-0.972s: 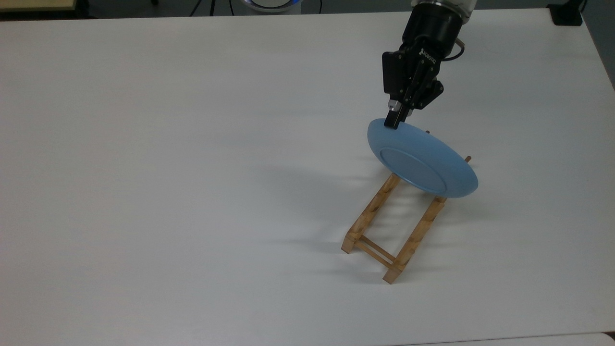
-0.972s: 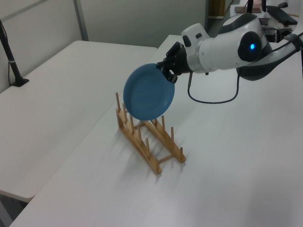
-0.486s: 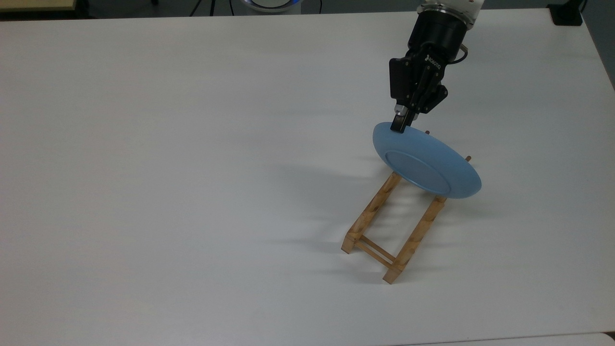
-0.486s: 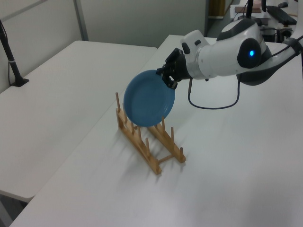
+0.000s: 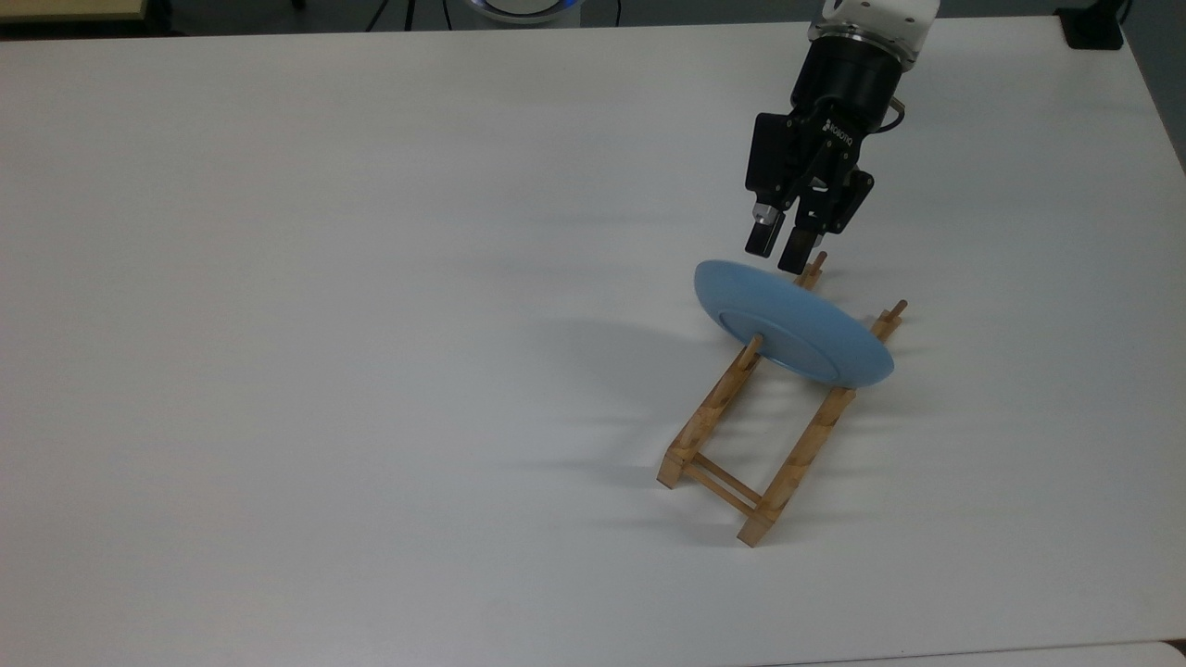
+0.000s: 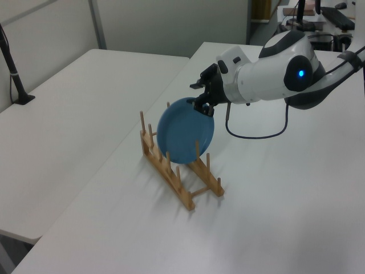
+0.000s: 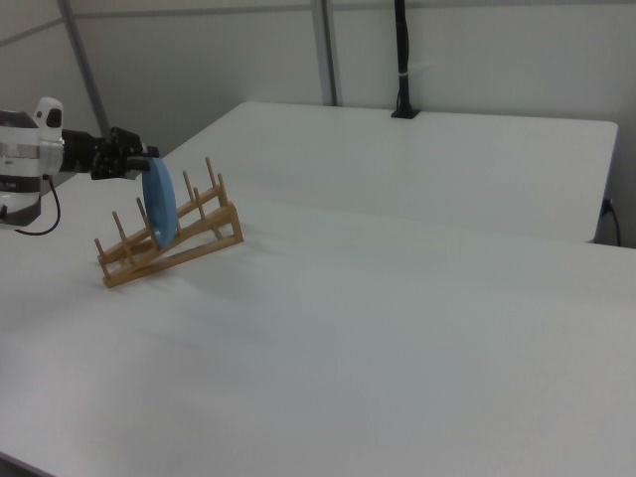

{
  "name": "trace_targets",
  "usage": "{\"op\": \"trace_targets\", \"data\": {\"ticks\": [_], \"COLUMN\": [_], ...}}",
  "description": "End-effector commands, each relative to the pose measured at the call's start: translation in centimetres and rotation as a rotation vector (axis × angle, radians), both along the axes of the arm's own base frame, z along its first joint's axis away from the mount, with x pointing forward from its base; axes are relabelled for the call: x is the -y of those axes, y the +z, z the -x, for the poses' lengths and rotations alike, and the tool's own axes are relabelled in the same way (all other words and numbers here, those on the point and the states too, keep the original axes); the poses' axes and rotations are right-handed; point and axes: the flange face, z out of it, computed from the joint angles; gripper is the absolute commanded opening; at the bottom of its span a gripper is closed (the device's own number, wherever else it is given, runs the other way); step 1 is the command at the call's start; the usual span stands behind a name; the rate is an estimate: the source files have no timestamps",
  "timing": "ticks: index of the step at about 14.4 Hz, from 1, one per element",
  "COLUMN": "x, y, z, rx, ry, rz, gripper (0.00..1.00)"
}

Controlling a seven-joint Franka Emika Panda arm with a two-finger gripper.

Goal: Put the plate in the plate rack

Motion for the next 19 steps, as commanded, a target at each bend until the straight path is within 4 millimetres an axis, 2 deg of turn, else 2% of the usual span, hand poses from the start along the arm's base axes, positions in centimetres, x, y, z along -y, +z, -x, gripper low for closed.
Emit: {"op": "trace_targets", "data": {"ticks": [1, 3, 4, 5, 6, 8, 10, 12, 15, 16, 19], "x": [-0.1, -0.1, 0.0, 0.0, 0.0, 0.1, 0.1, 1.7, 4.6, 6.1, 11.0], "y": [0.3, 1.0, 2.0, 3.4, 5.7, 9.0, 11.6, 13.4, 14.4, 14.4, 16.3], "z": [-0.1, -0.3, -0.7, -1.0, -1.3, -1.3, -0.3, 0.4, 1.0, 1.0, 1.5], "rx": [0.027, 0.033, 0.046, 0.052, 0.040, -0.002, -0.038, -0.087, -0.190, -0.241, -0.395], "ry": [-0.022, -0.031, -0.039, -0.074, -0.123, -0.191, -0.238, -0.338, -0.473, -0.533, -0.656], "rz": [0.001, -0.018, -0.036, -0.118, -0.224, -0.379, -0.492, -0.577, -0.614, -0.635, -0.700], "gripper": [0.69, 0.72, 0.68, 0.70, 1.00, 1.00, 1.00, 1.00, 1.00, 1.00, 1.00]}}
